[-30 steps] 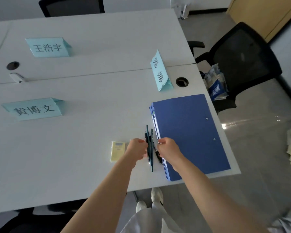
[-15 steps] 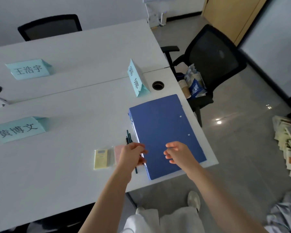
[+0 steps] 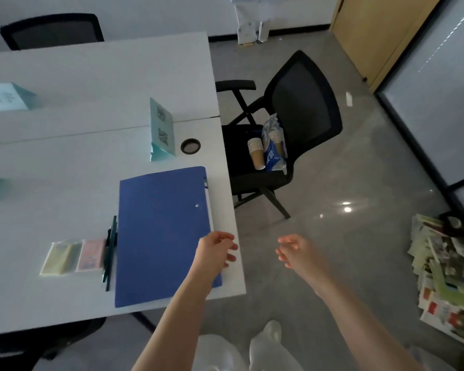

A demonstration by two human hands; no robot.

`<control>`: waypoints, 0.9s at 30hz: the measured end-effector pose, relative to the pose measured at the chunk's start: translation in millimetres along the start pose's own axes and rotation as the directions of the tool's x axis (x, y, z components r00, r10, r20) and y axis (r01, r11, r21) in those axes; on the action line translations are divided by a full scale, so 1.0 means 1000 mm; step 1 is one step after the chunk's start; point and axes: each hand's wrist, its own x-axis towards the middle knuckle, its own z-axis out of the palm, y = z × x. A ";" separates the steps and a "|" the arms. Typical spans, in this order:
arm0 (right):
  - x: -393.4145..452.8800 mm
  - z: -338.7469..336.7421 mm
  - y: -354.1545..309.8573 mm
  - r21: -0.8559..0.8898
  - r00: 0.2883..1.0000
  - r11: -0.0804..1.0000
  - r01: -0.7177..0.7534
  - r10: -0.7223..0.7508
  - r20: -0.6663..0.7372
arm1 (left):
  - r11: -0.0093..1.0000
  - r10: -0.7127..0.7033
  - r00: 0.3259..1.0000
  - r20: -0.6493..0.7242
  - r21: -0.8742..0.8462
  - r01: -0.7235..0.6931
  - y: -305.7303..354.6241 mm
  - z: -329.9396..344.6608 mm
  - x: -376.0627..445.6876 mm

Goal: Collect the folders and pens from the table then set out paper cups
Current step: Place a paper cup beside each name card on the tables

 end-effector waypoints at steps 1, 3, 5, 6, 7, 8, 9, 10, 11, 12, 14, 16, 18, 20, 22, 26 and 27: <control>0.007 -0.014 0.001 -0.004 1.000 1.000 -0.001 0.001 -0.004 | 1.000 -0.004 1.000 0.002 -0.003 0.004 0.002 0.014 0.001; 0.024 -0.041 0.003 -0.022 1.000 1.000 0.000 0.000 -0.005 | 1.000 -0.015 1.000 0.006 -0.013 0.015 0.006 0.041 0.006; 0.042 -0.062 0.003 -0.044 1.000 0.999 0.001 -0.001 0.000 | 1.000 -0.023 1.000 0.001 -0.005 0.023 0.013 0.060 0.013; 0.052 -0.071 0.001 -0.041 1.000 0.999 0.000 0.000 -0.002 | 1.000 -0.028 1.000 -0.008 -0.004 0.028 0.018 0.069 0.020; 0.060 -0.078 -0.002 -0.042 1.000 0.999 -0.003 0.003 -0.005 | 1.000 -0.031 0.999 -0.018 -0.006 0.030 0.022 0.075 0.026; 0.071 -0.084 -0.007 -0.051 1.000 0.999 0.005 -0.006 -0.011 | 0.999 -0.032 0.999 -0.028 -0.007 0.032 0.027 0.081 0.034; 0.080 -0.089 -0.012 -0.070 1.000 0.998 0.012 -0.012 -0.010 | 1.000 -0.028 0.999 -0.041 -0.003 0.028 0.031 0.085 0.042; 0.092 -0.094 -0.020 -0.083 1.000 0.996 0.021 -0.021 -0.004 | 1.000 -0.025 0.998 -0.059 -0.003 0.025 0.037 0.090 0.053; 0.103 -0.098 -0.027 -0.097 0.999 0.995 0.034 -0.033 0.008 | 1.000 -0.015 0.997 -0.074 -0.003 0.015 0.042 0.093 0.062; 0.120 -0.102 -0.036 -0.117 0.999 0.992 0.044 -0.043 0.014 | 1.000 -0.009 0.996 -0.088 -0.002 0.009 0.049 0.098 0.076; 0.158 -0.109 -0.055 -0.171 0.998 0.983 0.066 -0.063 0.025 | 1.000 0.005 0.994 -0.109 0.019 -0.003 0.066 0.107 0.107; 0.184 -0.113 -0.072 -0.209 0.994 0.972 0.105 -0.097 0.049 | 0.999 0.024 0.993 -0.118 0.028 -0.021 0.082 0.113 0.127; 0.223 -0.116 -0.095 -0.247 0.991 0.960 0.129 -0.115 0.071 | 0.999 0.029 0.991 -0.132 0.046 -0.023 0.104 0.121 0.159; 0.258 -0.116 -0.118 -0.251 0.988 0.958 0.139 -0.116 0.104 | 0.998 0.008 0.990 -0.137 0.062 0.000 0.127 0.128 0.187; 0.293 -0.115 -0.141 -0.262 0.981 0.951 0.162 -0.127 0.144 | 0.998 -0.008 0.991 -0.135 0.060 0.016 0.147 0.134 0.216; 0.356 -0.110 -0.176 -0.321 0.962 0.924 0.210 -0.136 0.237 | 0.997 -0.012 0.989 -0.148 0.077 0.024 0.177 0.144 0.267; 0.371 -0.108 -0.182 -0.329 0.957 0.917 0.224 -0.142 0.255 | 0.996 -0.003 0.989 -0.146 0.090 0.017 0.183 0.146 0.278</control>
